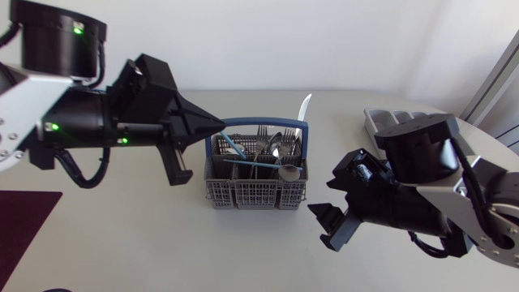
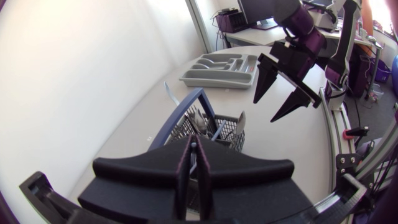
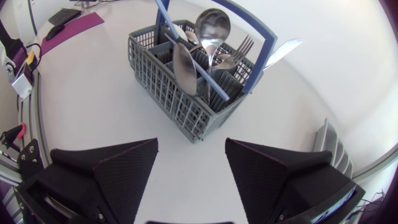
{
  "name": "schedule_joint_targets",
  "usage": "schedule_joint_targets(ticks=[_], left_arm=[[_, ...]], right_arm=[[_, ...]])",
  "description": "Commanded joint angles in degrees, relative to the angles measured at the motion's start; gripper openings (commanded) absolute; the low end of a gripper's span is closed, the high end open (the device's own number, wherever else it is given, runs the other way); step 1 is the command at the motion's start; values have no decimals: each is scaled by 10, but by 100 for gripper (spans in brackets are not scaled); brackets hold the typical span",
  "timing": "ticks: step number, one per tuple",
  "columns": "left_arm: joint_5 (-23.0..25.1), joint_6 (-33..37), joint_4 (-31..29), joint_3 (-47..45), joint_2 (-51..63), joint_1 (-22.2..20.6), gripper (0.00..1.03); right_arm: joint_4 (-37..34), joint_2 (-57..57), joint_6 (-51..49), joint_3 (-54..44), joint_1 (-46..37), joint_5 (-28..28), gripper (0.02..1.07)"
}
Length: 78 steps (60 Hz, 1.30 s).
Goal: Sort the cutlery from the basket into the organizer compartments.
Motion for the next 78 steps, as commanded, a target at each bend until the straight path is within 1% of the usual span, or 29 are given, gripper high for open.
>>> schedule_joint_targets(ticks=[1,12,17,28,34,37,43,47,58,67,74,78], left_arm=[[4,-8,-32,31,-31,4,4],[4,-9,-98,49,-87,19,4],[5,-27,-133,62,-113,18,4],[6,-79,-151,83,-127,-17,4],[9,-108,-150,95,-115,-46,3],[19,-126,-146,100,-96,-62,4],[30,-148,-129,106,-62,-83,3],[48,-160,-120,112,-38,-91,3],[101,-193,-96,133,35,-96,3],[139,-213,-91,159,74,-98,3],[154,-228,-91,178,93,-97,3],[162,-236,-91,185,101,-97,3]], right_arm=[[-16,-14,-7,23,15,10,82],[-46,-32,-2,52,35,17,82],[-60,-53,0,63,46,17,82],[-80,-92,0,78,54,2,82],[-90,-118,0,84,54,-16,82],[-99,-131,0,90,53,-34,82],[-104,-146,0,96,50,-55,82],[-105,-147,-1,99,48,-67,82],[-92,-137,-1,96,45,-95,82],[-70,-119,-5,85,40,-101,82],[-56,-106,-9,80,16,-127,81],[-48,-99,-14,77,11,-135,77]])
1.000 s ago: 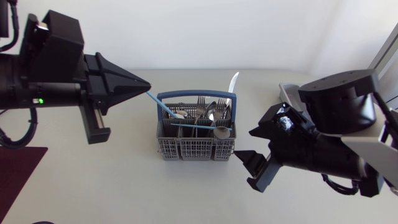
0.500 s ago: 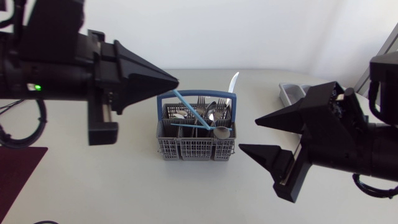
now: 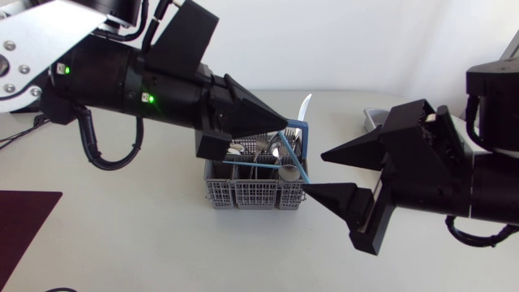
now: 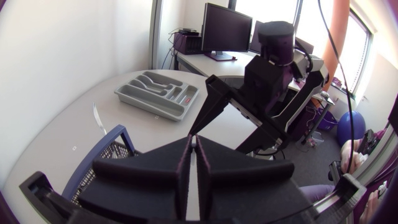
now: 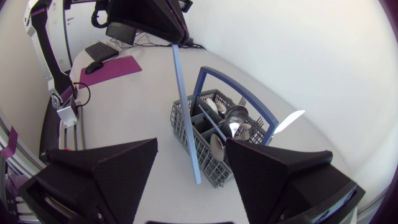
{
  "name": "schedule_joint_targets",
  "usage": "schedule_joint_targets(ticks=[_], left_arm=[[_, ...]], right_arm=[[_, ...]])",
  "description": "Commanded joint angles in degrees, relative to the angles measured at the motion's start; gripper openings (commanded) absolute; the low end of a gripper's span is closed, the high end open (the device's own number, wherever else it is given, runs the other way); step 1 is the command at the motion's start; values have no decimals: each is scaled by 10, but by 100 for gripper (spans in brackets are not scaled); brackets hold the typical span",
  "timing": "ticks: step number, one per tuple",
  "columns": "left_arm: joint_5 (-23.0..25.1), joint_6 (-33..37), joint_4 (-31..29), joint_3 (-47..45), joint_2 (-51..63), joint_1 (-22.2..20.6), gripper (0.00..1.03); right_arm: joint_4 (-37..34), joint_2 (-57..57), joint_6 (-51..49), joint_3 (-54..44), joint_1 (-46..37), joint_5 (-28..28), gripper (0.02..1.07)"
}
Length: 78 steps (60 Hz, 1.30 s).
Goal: Sort the cutlery from the basket into the organizer compartments.
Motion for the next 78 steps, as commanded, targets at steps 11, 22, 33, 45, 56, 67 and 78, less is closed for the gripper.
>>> schedule_joint_targets(ticks=[11,22,33,45,56,67,78], left_arm=[[26,-33,7,31,25,-3,3],[31,-35,5,30,34,-1,3],[42,-39,2,30,38,5,3],[49,-40,-1,28,39,7,3],[50,-47,-1,31,39,16,15],[49,-74,13,59,34,34,87],[49,-115,53,98,25,54,98]], right_arm=[[38,37,-17,-15,-11,-15,64],[63,61,-20,-19,-11,-17,48],[67,65,-21,-18,-16,-19,25],[54,68,-22,-16,-22,-30,7],[29,54,-23,-14,-21,-34,8],[-1,30,-23,-21,-19,-33,7],[-36,-8,-29,-35,-43,-30,7]])
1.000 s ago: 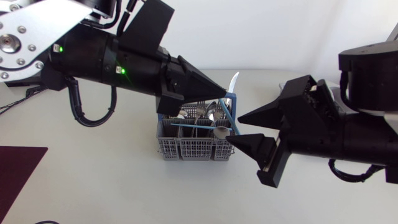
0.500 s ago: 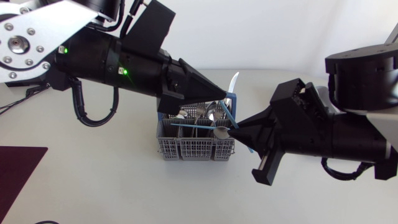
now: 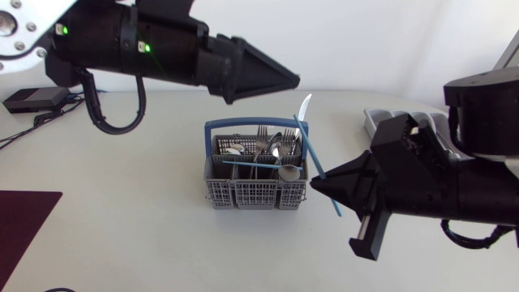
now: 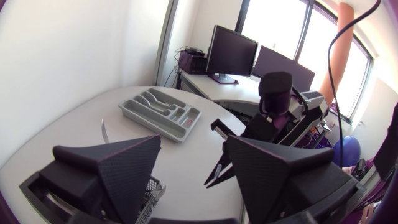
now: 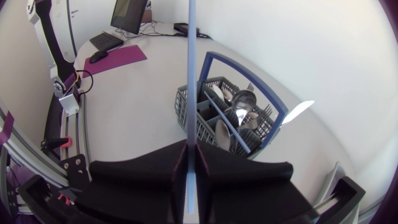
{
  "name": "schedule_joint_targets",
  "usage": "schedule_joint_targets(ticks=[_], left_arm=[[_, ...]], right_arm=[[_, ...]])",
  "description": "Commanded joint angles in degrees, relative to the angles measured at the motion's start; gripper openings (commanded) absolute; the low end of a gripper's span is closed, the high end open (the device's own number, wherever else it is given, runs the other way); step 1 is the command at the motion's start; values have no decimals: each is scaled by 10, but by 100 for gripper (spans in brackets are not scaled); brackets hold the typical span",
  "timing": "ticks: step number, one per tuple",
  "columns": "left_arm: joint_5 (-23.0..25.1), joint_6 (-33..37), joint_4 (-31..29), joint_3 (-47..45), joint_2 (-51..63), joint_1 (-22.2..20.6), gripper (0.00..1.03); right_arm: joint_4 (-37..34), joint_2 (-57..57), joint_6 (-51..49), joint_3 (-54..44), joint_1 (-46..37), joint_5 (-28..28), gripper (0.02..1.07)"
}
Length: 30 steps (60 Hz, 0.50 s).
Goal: Sort the cutlery from the basket into the organizer compartments.
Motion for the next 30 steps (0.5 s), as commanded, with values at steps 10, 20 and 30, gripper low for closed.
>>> schedule_joint_targets(ticks=[10,20,30], left_arm=[[5,-20,11,47,-7,34,98],[-48,64,-20,40,6,47,98],[-166,197,-60,0,9,-3,98]], right_arm=[[-43,-47,-19,-29,-94,2,8],[-35,-16,-45,-35,-220,-1,8],[14,90,-53,-21,-350,-9,7]])
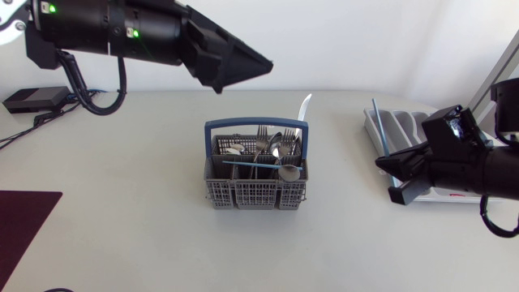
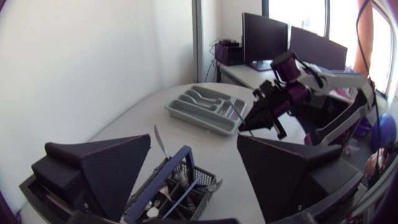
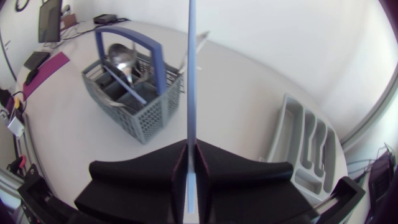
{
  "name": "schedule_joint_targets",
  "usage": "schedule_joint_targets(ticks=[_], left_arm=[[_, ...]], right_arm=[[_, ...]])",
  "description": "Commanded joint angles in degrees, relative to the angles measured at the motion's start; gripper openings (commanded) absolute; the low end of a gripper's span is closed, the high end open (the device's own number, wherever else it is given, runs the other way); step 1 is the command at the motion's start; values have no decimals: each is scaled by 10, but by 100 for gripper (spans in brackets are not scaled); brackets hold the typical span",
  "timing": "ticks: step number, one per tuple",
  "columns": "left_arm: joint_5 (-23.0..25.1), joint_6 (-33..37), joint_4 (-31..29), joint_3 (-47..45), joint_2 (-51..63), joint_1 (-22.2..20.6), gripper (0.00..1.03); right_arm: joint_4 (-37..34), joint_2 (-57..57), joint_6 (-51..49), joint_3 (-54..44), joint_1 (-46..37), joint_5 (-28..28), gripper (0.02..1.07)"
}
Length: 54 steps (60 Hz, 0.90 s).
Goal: Sort the cutlery from the basket into the organizer compartments.
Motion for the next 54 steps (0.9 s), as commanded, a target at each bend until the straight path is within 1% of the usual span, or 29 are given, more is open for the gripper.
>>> schedule_joint_targets(ticks=[1,6,17,22,28,39,49,54], left_arm=[[-35,79,-19,-28,9,-25,98],[-61,108,-26,-42,6,-36,97],[-76,142,-30,-67,-5,-40,96],[-102,170,-26,-101,-18,-52,96],[-117,184,-12,-134,-34,-61,96],[-130,196,12,-182,-57,-66,96],[-138,205,35,-221,-82,-69,96],[-155,209,57,-248,-97,-80,96]], right_arm=[[18,63,-12,-2,-55,-2,7],[42,125,0,20,-104,-2,7],[75,253,25,74,-168,1,7],[75,313,35,108,-183,9,7],[82,364,42,141,-194,33,8],[89,469,58,205,-213,54,7],[87,540,71,251,-224,70,7],[85,572,74,273,-229,73,7]])
